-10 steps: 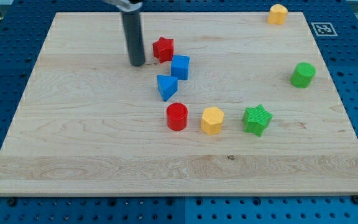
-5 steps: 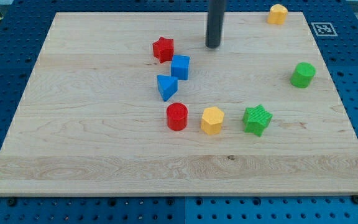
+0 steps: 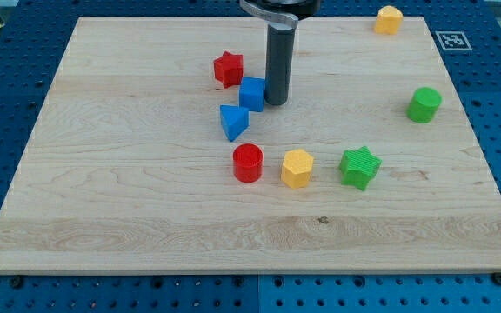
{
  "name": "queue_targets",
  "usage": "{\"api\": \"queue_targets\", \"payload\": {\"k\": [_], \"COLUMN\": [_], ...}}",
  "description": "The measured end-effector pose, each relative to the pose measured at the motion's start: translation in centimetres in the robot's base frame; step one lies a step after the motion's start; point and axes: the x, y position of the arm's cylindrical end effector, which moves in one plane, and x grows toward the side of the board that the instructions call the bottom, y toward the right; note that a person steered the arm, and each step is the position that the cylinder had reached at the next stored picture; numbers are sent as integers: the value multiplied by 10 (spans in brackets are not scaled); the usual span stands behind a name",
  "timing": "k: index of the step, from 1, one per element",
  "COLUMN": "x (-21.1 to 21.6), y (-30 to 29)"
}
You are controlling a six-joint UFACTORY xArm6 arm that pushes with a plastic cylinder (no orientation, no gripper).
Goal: Slide the blue cube below to the red star
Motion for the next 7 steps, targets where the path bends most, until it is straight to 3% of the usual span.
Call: {"api": "queue_targets", "payload": {"k": [3, 5, 7], "x": [-5, -56, -56], "y": [-5, 74, 222]}}
